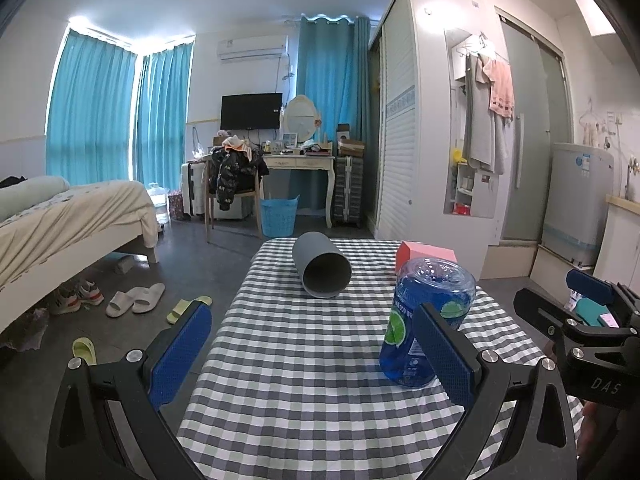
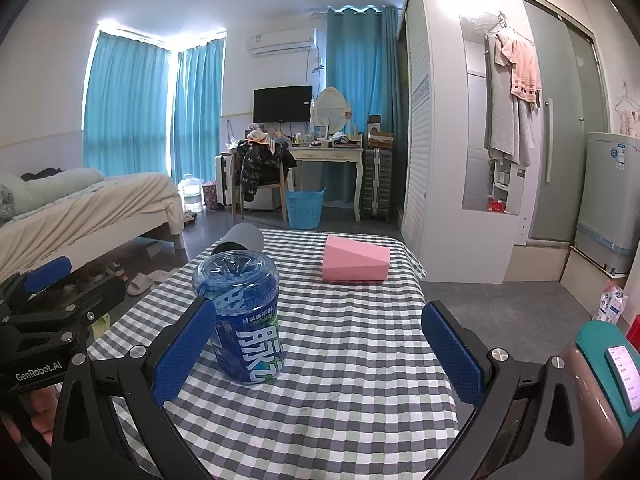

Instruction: Flip cup upside down

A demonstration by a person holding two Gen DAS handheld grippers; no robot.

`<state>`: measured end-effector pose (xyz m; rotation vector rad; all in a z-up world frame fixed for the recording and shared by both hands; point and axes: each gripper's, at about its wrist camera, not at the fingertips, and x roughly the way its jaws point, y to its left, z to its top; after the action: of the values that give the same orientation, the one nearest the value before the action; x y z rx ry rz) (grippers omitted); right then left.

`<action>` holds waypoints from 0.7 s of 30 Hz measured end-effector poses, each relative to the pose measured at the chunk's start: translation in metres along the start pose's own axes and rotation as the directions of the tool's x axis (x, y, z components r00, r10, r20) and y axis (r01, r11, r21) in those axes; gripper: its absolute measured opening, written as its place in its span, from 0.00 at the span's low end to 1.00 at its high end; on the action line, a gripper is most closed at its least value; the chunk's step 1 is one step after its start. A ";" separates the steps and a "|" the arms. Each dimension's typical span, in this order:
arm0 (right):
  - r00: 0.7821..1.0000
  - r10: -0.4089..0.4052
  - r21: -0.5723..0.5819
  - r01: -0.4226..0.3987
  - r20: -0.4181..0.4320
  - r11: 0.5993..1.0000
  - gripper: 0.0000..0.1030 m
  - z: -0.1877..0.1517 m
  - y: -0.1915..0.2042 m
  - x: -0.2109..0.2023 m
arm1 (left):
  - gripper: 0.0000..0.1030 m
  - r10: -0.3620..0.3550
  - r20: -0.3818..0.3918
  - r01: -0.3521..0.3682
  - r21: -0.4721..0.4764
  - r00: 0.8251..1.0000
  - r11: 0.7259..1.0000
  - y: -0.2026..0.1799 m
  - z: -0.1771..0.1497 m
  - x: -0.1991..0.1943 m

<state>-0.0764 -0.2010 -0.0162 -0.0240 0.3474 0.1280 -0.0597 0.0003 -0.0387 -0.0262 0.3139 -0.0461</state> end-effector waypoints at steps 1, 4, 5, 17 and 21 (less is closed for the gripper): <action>1.000 -0.001 0.000 0.001 -0.001 1.000 1.00 0.000 0.000 0.000 | 1.00 -0.001 0.000 0.001 -0.001 1.000 1.000 0.000 0.000 0.000; 1.000 0.000 0.000 0.000 -0.001 1.000 1.00 0.000 0.000 0.000 | 1.00 0.002 -0.005 -0.002 0.001 1.000 1.000 0.000 -0.001 0.001; 1.000 0.000 0.000 0.000 -0.001 1.000 1.00 0.000 0.000 0.000 | 1.00 0.001 -0.005 -0.001 0.001 1.000 1.000 0.000 -0.001 0.000; 1.000 0.000 -0.001 0.000 -0.006 1.000 1.00 0.000 0.000 0.002 | 1.00 0.003 -0.006 -0.003 0.003 1.000 1.000 -0.001 -0.001 0.002; 1.000 0.000 -0.003 0.000 -0.007 1.000 1.00 -0.001 0.000 0.003 | 1.00 0.002 -0.007 -0.002 0.001 1.000 1.000 -0.001 -0.001 0.002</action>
<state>-0.0743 -0.2004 -0.0181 -0.0270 0.3547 0.1285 -0.0583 -0.0004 -0.0398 -0.0247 0.3208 -0.0445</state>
